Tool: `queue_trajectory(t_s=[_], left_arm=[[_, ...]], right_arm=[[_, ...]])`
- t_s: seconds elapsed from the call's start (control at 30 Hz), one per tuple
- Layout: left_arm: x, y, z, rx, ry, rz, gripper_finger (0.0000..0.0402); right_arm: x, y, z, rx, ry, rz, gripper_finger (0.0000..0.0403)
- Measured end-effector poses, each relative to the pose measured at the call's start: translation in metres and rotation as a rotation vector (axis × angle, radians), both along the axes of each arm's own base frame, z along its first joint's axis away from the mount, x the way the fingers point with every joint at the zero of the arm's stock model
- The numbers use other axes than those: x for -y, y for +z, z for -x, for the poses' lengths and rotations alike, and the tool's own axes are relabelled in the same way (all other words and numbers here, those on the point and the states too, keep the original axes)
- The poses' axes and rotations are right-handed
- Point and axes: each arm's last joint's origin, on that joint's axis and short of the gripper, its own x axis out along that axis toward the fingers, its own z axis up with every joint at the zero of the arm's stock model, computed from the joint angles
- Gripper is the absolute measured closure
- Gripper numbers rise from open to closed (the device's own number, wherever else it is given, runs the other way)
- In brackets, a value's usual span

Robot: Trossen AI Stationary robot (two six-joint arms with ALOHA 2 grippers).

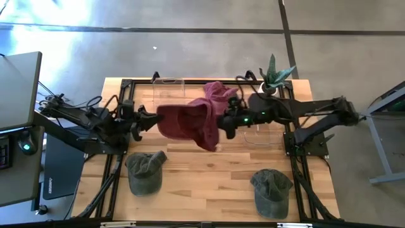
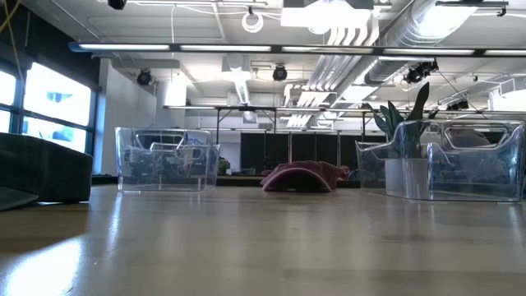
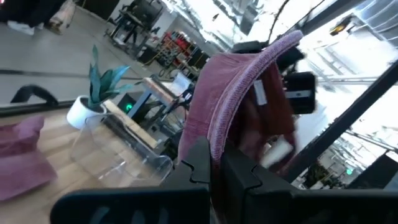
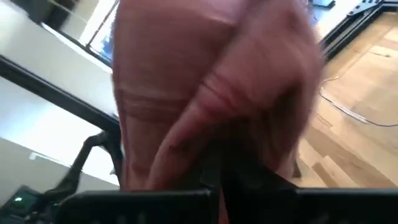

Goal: Pick & Place hat
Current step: Put the bottom red cap into the right transparent bin

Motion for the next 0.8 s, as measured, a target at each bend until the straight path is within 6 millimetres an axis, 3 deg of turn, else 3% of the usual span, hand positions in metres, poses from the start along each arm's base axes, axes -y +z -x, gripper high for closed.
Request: queue_trajectory(t_s=[0.2, 0.37, 0.53, 0.7, 0.8], left_arm=[[0.008, -0.013, -0.021, -0.067, -0.006, 0.068, 0.0401], [0.011, -0.020, -0.030, -0.078, 0.005, 0.171, 0.0401], [0.011, -0.022, -0.032, -0.062, 0.017, 0.256, 0.0401], [0.010, -0.021, -0.031, -0.046, 0.046, 0.289, 0.0401], [0.009, -0.020, -0.030, -0.036, 0.047, 0.294, 0.0401]], right_arm=[[0.005, 0.003, -0.014, -0.212, -0.209, 0.028, 0.0403], [0.006, -0.004, 0.002, -0.516, -0.254, 0.043, 0.0403], [0.000, 0.002, 0.024, -0.645, -0.220, 0.057, 0.0403], [-0.012, 0.010, 0.038, -0.654, -0.040, 0.061, 0.0403], [-0.020, 0.005, 0.048, -0.748, -0.006, 0.093, 0.0403]])
